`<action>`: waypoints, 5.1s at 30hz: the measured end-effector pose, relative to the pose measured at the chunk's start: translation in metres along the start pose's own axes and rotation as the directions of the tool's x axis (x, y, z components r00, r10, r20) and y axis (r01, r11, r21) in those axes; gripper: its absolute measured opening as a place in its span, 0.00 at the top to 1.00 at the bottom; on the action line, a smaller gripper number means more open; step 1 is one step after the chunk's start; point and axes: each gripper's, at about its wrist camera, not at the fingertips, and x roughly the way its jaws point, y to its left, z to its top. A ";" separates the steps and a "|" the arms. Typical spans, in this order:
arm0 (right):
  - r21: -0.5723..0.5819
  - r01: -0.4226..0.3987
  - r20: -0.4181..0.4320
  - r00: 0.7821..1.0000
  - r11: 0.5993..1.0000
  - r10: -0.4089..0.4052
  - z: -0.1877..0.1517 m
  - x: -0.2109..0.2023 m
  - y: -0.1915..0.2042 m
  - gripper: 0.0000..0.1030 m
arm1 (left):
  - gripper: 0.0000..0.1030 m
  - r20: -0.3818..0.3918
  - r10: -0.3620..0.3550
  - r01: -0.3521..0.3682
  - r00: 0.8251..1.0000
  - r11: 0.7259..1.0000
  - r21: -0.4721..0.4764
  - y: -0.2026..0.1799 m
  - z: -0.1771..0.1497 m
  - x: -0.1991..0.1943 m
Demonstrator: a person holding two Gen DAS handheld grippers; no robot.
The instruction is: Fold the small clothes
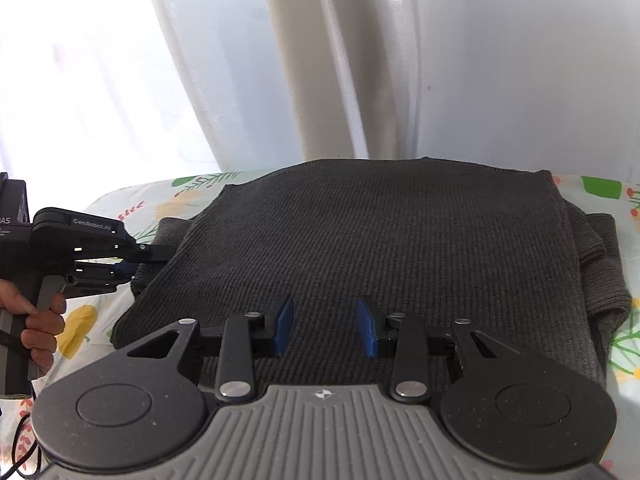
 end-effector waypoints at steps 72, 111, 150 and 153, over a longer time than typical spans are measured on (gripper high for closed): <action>0.255 -0.229 -0.073 0.964 0.940 0.255 0.070 0.076 -0.058 0.86 | 0.47 0.075 0.097 -0.116 0.992 0.944 0.310 -0.133 -0.090 -0.002; 0.382 -0.154 -0.024 0.984 0.911 0.177 0.043 0.033 -0.139 0.82 | 0.41 0.022 0.129 -0.125 0.991 0.888 0.442 -0.168 -0.098 0.040; 0.329 -0.128 -0.038 0.988 0.936 0.148 0.042 0.035 -0.131 0.86 | 0.38 0.109 0.185 -0.214 0.977 0.875 0.434 -0.131 -0.136 -0.033; 0.249 -0.088 -0.029 0.995 0.964 0.098 0.046 0.030 -0.117 0.90 | 0.38 0.096 0.189 -0.212 0.977 0.869 0.448 -0.132 -0.139 -0.030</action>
